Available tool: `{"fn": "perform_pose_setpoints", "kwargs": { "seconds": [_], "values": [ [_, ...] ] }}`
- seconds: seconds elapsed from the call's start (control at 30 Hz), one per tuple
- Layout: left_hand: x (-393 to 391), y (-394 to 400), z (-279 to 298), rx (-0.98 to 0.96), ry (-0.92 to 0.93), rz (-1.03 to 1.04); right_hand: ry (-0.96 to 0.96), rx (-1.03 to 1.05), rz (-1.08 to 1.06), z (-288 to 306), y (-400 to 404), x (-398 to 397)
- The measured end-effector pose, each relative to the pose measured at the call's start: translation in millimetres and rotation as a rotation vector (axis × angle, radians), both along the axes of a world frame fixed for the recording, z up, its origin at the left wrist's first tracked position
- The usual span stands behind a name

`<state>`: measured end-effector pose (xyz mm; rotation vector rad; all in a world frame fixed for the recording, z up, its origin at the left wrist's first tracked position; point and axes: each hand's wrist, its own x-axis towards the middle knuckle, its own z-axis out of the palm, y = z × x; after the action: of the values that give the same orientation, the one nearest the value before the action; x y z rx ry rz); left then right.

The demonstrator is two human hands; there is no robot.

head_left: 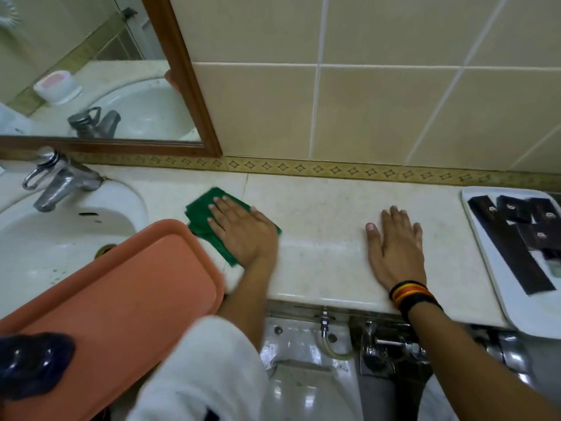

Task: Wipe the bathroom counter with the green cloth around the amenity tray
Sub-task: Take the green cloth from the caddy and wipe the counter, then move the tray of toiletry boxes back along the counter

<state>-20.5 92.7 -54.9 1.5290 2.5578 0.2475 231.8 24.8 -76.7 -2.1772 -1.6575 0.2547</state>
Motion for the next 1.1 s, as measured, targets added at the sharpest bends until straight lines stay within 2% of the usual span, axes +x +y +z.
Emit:
{"fn": "perform_pose_setpoints", "kwargs": {
  "seconds": [0.13, 0.2, 0.27, 0.43, 0.53, 0.73, 0.83, 0.93, 1.0, 1.03, 1.1],
  "values": [
    [80, -115, 5, 0.029, -0.063, -0.189, 0.01, -0.012, 0.003, 8, -4, -2],
    [93, -144, 6, 0.029, -0.138, -0.269, 0.037, 0.003, 0.001, 9, -8, -2],
    [79, -133, 6, -0.018, -0.155, -0.351, 0.065, 0.029, 0.003, 8, -10, -2],
    [11, -35, 4, -0.036, 0.058, -0.526, 0.081, 0.047, -0.008, 5, -3, -1],
    [-24, 10, 6, -0.011, 0.039, -0.715, 0.113, 0.063, 0.0, 4, -1, -2],
    [-54, -2, 10, -0.065, 0.086, -0.988, 0.125, 0.062, 0.008, 2, -3, 2],
    [-56, -4, 16, -0.11, 0.108, -1.03, 0.121, 0.054, 0.013, 6, -5, 1],
    [-50, -4, 21, -0.137, 0.094, -0.994, 0.358, 0.12, 0.013, 25, -21, -1],
    [-42, -6, 27, -0.154, 0.085, -0.95, 0.534, 0.309, -0.114, 39, -51, 5],
    [-35, -7, 32, -0.13, 0.07, -0.918, 0.566, 0.433, -0.253, 42, -72, 14],
    [-13, -16, 42, -0.003, -0.001, -0.871, 0.631, 0.642, -0.67, 38, -120, 40]
  ]
}}
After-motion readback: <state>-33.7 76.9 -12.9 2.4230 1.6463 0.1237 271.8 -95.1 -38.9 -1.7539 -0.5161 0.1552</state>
